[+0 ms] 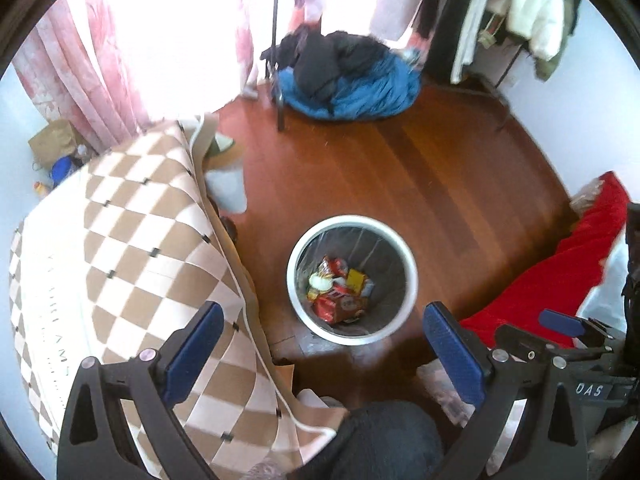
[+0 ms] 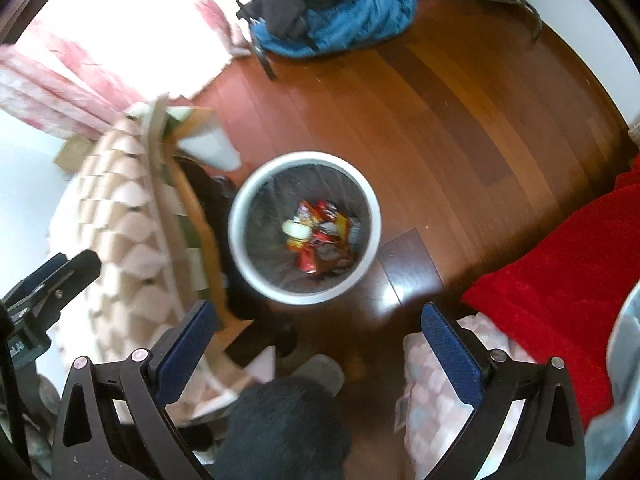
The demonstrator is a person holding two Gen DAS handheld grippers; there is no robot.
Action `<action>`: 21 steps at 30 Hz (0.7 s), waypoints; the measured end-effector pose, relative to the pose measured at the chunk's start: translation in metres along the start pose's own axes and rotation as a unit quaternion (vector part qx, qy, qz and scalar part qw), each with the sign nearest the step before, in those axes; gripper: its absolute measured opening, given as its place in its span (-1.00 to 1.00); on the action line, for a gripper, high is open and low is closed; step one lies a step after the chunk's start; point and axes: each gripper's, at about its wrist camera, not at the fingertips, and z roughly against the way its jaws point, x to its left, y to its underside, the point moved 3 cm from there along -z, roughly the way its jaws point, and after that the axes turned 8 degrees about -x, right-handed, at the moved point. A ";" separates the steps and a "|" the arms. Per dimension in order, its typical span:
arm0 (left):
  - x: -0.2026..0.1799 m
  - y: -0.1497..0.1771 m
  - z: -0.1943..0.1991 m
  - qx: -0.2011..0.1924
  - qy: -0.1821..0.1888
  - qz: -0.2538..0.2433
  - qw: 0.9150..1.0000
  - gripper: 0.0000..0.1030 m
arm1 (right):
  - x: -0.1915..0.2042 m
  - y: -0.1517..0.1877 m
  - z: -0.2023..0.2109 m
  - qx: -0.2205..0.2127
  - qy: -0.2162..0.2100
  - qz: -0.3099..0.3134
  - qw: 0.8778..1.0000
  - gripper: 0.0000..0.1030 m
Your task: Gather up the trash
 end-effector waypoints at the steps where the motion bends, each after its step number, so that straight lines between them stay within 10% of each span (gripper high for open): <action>1: 0.000 -0.001 0.014 -0.007 0.007 -0.001 1.000 0.98 | 0.005 0.001 0.018 -0.011 -0.008 0.002 1.000 1.00; 21: 0.016 0.001 0.180 -0.074 0.102 0.022 0.992 0.98 | 0.083 0.038 0.227 -0.096 -0.125 0.043 0.987 1.00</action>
